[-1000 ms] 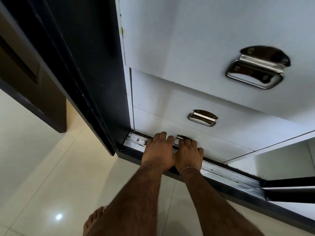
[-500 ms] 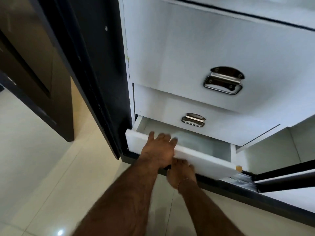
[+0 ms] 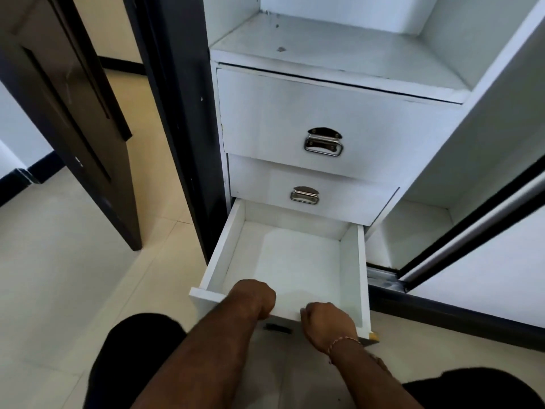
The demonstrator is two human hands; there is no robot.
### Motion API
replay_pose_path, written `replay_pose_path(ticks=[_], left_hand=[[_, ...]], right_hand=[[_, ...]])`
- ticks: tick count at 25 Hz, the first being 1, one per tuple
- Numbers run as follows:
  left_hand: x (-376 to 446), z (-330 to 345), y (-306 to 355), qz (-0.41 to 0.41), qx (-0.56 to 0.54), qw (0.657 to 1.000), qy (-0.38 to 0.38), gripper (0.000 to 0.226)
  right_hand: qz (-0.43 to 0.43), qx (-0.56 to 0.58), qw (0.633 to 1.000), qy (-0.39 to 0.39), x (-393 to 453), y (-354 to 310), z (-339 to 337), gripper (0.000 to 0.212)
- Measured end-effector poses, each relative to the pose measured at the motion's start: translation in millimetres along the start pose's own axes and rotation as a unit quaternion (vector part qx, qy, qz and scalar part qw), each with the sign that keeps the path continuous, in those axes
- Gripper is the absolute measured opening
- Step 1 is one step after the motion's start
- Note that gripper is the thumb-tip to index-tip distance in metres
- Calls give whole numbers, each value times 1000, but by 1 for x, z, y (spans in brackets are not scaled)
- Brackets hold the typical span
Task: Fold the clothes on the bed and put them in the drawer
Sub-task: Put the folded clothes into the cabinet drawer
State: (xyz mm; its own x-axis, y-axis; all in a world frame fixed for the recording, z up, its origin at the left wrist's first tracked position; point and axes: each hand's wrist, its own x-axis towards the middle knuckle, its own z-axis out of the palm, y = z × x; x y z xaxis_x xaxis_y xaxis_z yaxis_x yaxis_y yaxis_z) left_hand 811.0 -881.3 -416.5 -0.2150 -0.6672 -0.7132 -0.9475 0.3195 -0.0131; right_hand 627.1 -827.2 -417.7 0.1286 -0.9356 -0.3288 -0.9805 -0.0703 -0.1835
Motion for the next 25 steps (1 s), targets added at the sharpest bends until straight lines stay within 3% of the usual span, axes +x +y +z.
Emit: replay_pose_path(ticks=[4,6,10,12,17,20,25], left_hand=[[-8,4,25,-56,-41,997,-37,43],[-7,-8,41,-45,-43,997,-42,38],[12,-51,73,60,-101,989,90,48],[34,-81,78,92,-134,977,136,56],[0,-185,160,227,-154,959,77,65],[-51,-250,253,312,-109,943,31,64],[-137,-314,518,495,14,868,-31,66]], right_hand=[[-2,24,997,-78,-23,8,0,34],[-9,45,996,-81,-21,15,-6,43],[25,84,996,33,23,58,-41,58],[82,121,987,73,45,88,-59,58],[232,213,942,117,-16,163,-148,57],[341,310,870,175,-95,207,-228,55],[540,359,690,322,-286,351,-304,47]])
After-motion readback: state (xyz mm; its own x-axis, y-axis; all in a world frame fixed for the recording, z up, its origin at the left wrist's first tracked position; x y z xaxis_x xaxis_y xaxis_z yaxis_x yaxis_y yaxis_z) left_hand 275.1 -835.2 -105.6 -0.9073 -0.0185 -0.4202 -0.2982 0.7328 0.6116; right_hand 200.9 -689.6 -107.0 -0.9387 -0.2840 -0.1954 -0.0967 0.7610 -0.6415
